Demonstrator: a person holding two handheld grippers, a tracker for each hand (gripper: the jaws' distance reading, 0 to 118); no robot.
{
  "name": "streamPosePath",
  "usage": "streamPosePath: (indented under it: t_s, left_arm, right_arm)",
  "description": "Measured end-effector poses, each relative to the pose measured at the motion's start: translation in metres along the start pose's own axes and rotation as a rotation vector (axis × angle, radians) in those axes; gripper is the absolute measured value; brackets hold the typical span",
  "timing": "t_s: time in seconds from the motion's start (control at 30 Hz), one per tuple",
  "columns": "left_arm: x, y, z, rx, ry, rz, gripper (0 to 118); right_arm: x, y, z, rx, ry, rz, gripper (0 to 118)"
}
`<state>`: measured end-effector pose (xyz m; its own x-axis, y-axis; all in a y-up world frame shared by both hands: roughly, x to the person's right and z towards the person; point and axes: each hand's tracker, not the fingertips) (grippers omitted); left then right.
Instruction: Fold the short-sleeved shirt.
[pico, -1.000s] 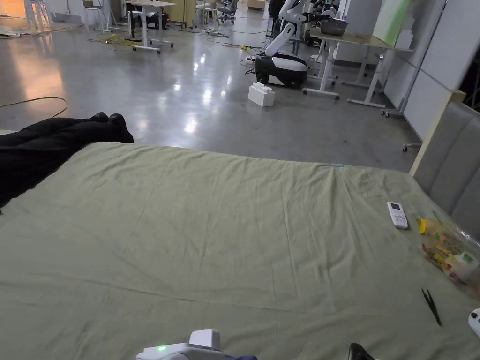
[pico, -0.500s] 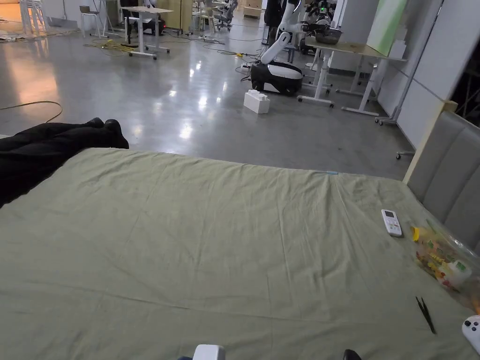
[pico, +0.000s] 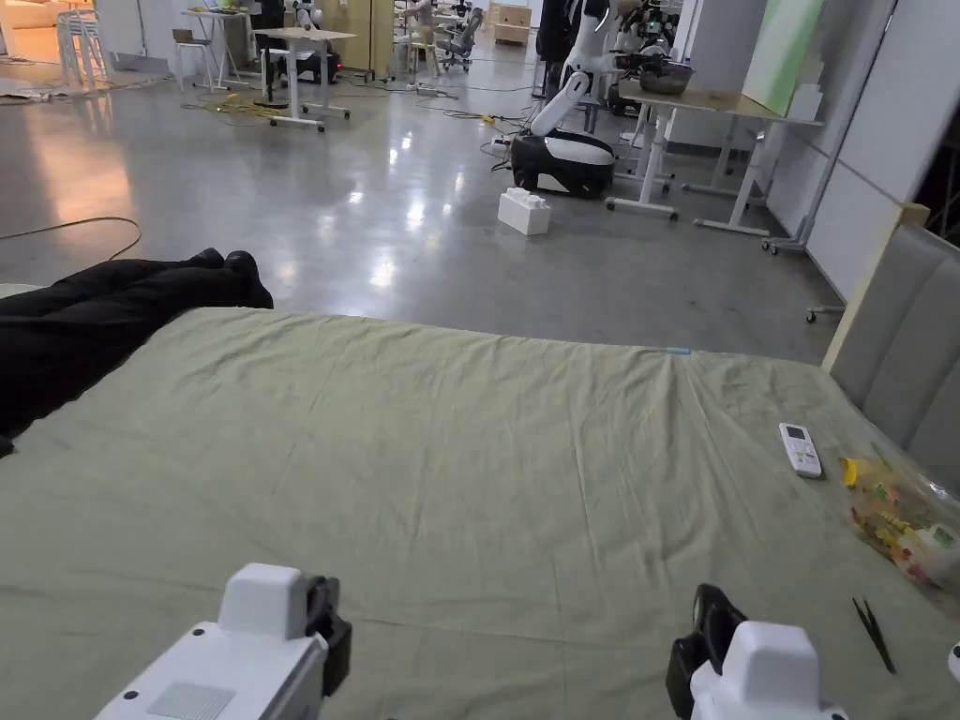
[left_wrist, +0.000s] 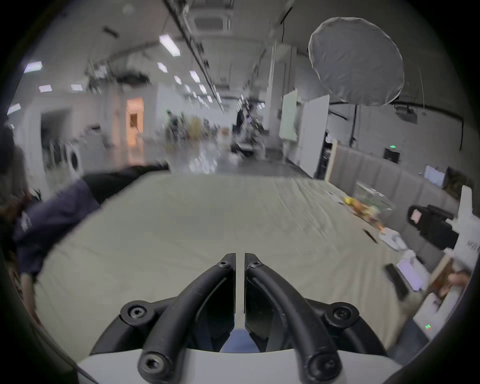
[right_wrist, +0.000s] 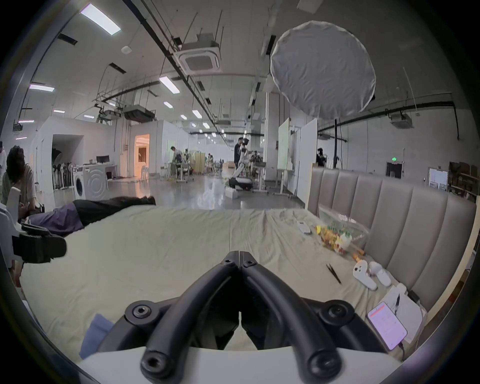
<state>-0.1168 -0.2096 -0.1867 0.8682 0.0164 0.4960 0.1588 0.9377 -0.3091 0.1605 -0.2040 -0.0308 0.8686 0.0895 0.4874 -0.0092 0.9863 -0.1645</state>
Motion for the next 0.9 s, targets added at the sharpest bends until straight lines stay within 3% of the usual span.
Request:
streamPosePath:
  t_s: [0.1,0.43,0.77,0.9]
  left_arm:
    - [-0.013,0.01,0.006,0.077,0.077,-0.001,6]
    - [-0.046,0.026,0.012,0.291,0.194,0.014,6]
    - [-0.058,0.025,0.009,0.251,0.204,-0.019,6]
    - [-0.064,0.019,0.011,0.228,0.21,-0.032,6]
  right_arm:
    - [-0.007,0.015,-0.003,0.081,-0.004,0.042,0]
    - [-0.008,0.024,-0.017,0.106,-0.03,0.023,0]
    - [-0.001,0.031,-0.021,0.103,-0.044,0.02,0]
    - [-0.005,0.021,-0.013,0.04,0.012,0.01,0]
